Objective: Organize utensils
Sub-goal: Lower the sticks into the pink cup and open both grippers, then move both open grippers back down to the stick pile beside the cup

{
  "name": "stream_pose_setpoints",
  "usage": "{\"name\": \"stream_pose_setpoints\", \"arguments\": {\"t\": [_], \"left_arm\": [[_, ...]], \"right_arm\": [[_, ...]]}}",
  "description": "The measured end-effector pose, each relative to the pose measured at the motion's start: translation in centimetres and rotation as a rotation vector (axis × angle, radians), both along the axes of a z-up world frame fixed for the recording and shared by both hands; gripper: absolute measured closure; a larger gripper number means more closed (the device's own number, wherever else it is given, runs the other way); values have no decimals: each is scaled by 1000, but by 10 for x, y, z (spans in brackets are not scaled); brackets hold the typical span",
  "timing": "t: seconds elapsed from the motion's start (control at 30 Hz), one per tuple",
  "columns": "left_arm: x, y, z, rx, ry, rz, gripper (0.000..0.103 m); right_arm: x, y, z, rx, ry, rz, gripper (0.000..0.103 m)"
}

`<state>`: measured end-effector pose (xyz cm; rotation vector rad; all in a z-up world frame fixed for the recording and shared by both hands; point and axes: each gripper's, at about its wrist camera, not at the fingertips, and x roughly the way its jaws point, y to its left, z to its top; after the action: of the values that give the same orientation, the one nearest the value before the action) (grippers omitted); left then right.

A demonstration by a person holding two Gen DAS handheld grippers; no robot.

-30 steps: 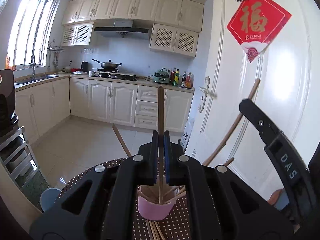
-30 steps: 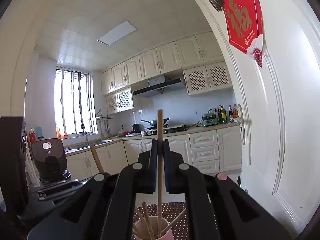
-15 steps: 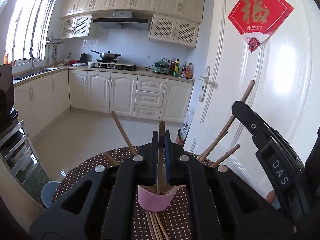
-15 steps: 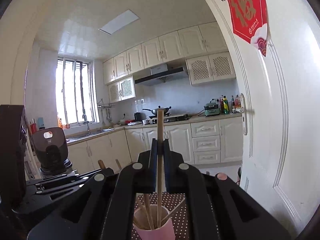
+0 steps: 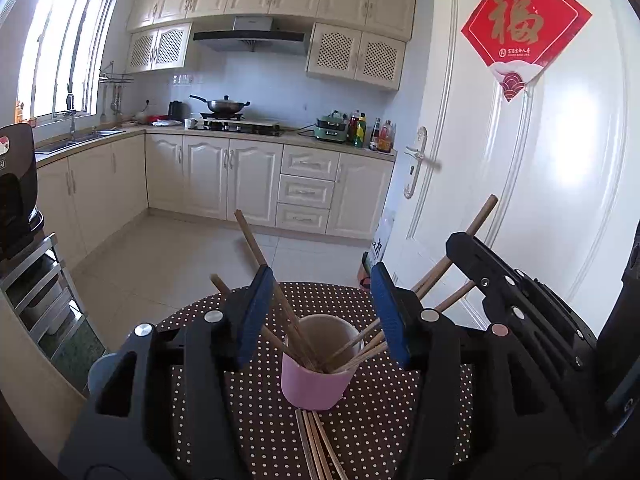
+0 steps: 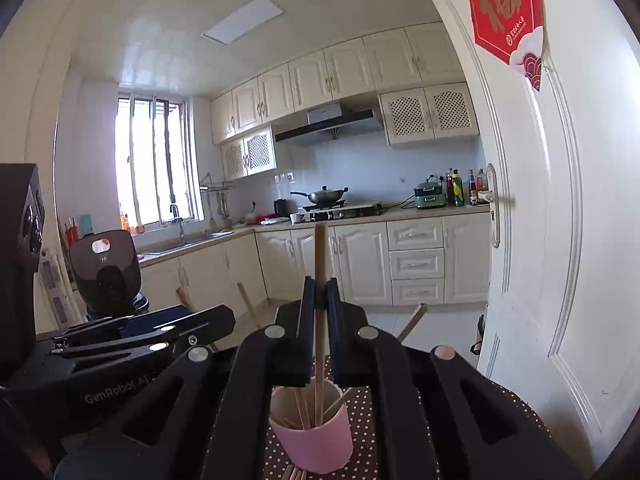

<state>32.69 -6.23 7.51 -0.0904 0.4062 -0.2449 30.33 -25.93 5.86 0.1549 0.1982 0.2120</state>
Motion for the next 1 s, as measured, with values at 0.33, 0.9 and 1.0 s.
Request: {"name": "stream_pose_setpoints", "arguments": {"t": [0.33,0.9,1.0], "left_arm": [[-18,4,10,6,-11,15,48],[-77,19,0,26,41,0,43],[-82,18,-13,44,88,-21,43]], "right_arm": [[-14,0,10,0,6,7,85],[-75,-3,4,-8,53,11,75],[-79,1,-13,-16,107,26,74]]}}
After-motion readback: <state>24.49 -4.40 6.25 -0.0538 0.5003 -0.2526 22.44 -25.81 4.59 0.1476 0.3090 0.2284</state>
